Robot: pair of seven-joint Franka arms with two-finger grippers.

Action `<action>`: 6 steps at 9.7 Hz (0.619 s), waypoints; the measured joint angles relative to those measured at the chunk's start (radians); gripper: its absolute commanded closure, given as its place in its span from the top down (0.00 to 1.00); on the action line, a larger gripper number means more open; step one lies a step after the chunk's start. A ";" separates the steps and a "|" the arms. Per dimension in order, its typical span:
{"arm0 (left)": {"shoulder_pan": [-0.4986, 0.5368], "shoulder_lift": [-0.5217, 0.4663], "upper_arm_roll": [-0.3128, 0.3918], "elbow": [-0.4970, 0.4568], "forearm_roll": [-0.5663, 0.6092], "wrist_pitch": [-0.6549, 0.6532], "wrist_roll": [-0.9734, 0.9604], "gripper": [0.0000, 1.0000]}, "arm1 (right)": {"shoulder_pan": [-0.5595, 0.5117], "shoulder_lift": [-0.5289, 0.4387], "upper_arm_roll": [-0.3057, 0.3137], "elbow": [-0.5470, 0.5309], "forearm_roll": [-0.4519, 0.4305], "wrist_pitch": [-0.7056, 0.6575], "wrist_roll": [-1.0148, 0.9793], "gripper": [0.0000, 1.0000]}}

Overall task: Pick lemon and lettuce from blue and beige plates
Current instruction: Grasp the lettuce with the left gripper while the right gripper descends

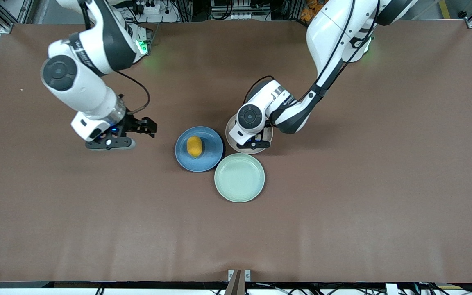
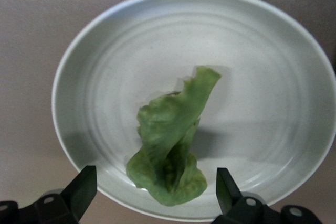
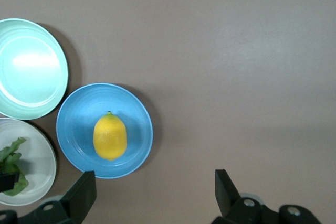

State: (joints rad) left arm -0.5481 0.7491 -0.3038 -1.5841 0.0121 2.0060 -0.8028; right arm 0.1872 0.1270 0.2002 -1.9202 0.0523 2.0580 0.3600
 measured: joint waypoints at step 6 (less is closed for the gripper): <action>-0.012 0.023 0.002 0.002 0.024 0.026 -0.076 0.00 | 0.049 0.099 0.045 -0.069 0.000 0.164 0.130 1.00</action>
State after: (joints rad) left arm -0.5604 0.7724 -0.3020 -1.5822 0.0356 2.0318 -0.8784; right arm 0.2363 0.2262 0.2448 -1.9897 0.0520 2.2223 0.4896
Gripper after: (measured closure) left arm 0.595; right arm 0.000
